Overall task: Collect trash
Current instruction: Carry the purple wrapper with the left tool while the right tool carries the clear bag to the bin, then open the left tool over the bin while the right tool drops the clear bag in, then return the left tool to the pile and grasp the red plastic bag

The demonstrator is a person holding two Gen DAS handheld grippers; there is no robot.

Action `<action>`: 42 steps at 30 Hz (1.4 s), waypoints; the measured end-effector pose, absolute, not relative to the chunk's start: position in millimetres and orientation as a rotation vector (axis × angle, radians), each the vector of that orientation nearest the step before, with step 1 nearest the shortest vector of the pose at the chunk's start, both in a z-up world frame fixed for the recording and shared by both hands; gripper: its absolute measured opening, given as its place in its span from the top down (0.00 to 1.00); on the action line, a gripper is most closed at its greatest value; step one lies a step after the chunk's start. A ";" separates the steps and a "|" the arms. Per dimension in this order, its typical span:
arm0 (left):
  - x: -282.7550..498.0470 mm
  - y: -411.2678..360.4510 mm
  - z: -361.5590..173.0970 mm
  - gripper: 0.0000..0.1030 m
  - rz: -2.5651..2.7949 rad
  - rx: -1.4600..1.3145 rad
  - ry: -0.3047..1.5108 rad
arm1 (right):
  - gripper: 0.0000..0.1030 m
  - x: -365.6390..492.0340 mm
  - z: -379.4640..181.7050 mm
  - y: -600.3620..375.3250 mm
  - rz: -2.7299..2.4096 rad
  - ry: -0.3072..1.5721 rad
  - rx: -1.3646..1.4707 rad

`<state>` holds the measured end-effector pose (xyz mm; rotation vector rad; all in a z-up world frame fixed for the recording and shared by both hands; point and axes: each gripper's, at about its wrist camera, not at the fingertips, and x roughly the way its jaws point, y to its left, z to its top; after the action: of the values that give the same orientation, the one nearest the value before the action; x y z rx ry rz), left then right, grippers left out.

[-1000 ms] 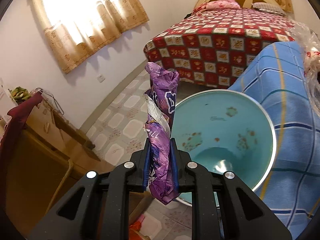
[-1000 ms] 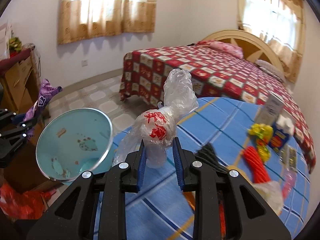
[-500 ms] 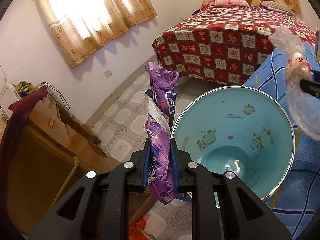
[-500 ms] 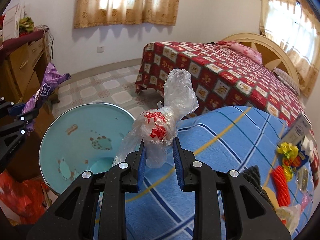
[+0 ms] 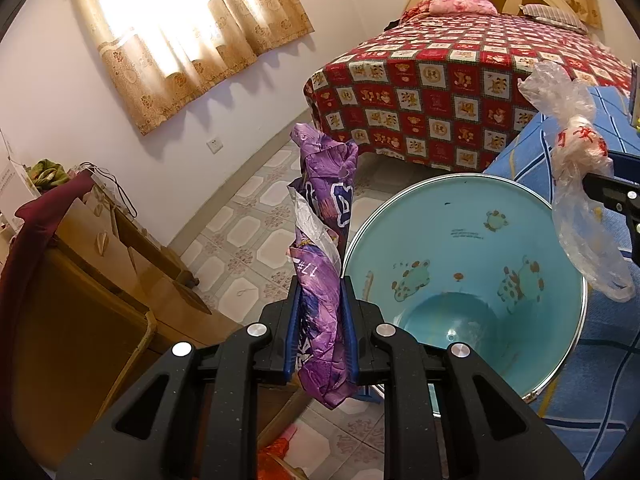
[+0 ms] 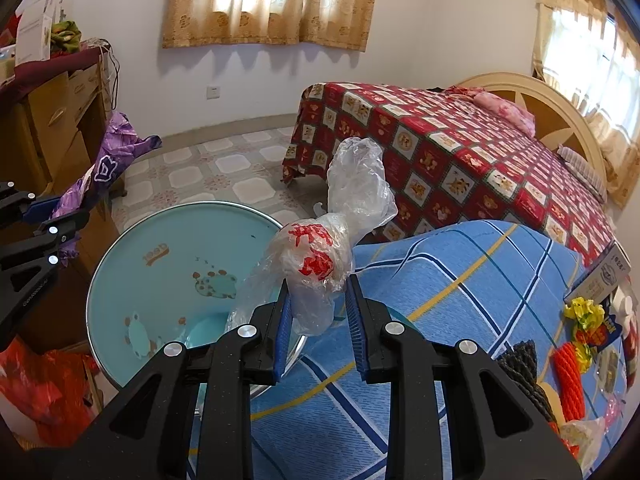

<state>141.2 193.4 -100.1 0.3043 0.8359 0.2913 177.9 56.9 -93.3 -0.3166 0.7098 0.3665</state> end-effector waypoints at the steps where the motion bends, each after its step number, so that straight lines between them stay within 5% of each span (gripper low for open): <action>1: 141.3 193.0 -100.2 0.82 0.291 0.303 0.836 | 0.74 177.8 -93.4 57.5 0.368 0.709 -0.318; 15: 139.0 183.3 -99.8 0.77 0.233 0.278 0.831 | 0.70 176.2 -96.8 64.7 0.400 0.707 -0.324; 16: 138.5 183.5 -99.3 0.74 0.227 0.272 0.828 | 0.68 175.9 -96.6 64.7 0.403 0.703 -0.320; 18: 138.0 180.9 -98.7 0.53 0.218 0.269 0.825 | 0.56 175.5 -96.1 64.1 0.415 0.699 -0.304; 23: 136.7 177.2 -97.6 0.42 0.210 0.257 0.820 | 0.47 173.0 -93.2 62.2 0.410 0.689 -0.286; 32: 132.3 165.3 -101.7 0.35 0.190 0.255 0.823 | 0.44 150.3 -79.2 34.3 0.334 0.648 -0.278; 42: 111.1 90.2 -125.8 0.35 0.032 0.325 0.861 | 0.40 68.1 -62.0 -105.8 0.017 0.587 -0.193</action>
<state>111.1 90.2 -125.8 0.3249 0.8611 0.0323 68.1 -105.8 -62.0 -0.1934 0.5865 0.0172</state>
